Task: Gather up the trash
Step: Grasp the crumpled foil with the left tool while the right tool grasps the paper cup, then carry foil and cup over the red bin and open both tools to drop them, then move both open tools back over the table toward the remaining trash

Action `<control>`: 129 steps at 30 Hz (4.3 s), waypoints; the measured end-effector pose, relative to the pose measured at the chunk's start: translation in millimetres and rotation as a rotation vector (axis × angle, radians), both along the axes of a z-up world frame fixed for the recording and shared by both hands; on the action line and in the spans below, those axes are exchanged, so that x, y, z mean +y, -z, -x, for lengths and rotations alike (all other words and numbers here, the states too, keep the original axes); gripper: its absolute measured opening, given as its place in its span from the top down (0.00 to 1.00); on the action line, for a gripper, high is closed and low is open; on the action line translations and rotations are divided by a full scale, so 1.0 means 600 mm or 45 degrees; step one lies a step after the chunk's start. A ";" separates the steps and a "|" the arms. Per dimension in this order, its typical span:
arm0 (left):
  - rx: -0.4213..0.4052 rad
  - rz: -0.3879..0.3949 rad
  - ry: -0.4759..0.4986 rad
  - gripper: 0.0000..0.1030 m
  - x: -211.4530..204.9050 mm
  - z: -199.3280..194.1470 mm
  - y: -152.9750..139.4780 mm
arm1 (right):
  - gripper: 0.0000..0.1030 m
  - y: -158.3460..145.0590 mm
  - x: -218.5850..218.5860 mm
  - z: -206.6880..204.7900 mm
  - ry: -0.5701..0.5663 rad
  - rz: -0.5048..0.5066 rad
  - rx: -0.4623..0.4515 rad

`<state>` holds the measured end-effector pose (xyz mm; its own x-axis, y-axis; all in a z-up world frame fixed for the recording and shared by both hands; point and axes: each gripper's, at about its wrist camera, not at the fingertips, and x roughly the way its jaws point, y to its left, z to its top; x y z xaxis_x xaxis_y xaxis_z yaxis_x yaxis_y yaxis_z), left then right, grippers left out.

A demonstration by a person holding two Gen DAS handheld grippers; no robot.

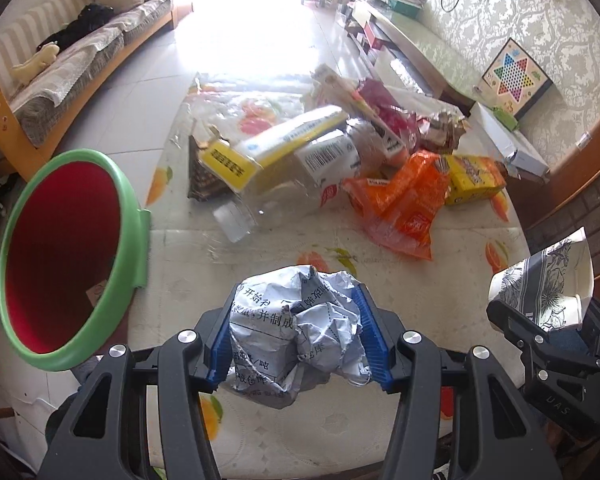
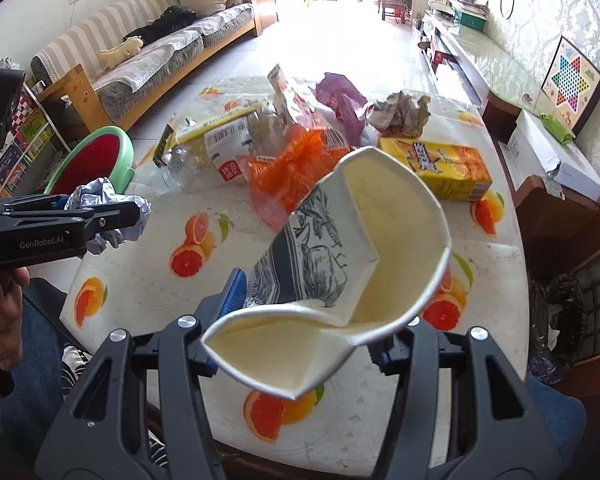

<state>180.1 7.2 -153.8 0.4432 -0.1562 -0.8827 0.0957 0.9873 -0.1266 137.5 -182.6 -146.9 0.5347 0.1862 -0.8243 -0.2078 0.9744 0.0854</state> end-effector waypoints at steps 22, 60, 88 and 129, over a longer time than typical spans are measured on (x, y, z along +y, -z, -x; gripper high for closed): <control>-0.268 0.032 -0.280 0.50 0.205 0.040 -0.137 | 0.49 -0.132 0.200 -0.030 -0.237 -0.002 -0.214; -0.194 -0.025 -0.590 0.11 0.427 -0.021 -0.078 | 0.49 -0.111 0.425 -0.110 -0.466 -0.034 -0.171; -0.345 0.003 -0.938 0.08 0.551 0.075 -0.091 | 0.06 -0.094 0.589 -0.118 -0.663 -0.024 -0.177; -0.448 0.079 -0.124 0.08 0.034 0.022 -0.224 | 0.04 -0.166 -0.012 -0.009 0.094 -0.007 -0.298</control>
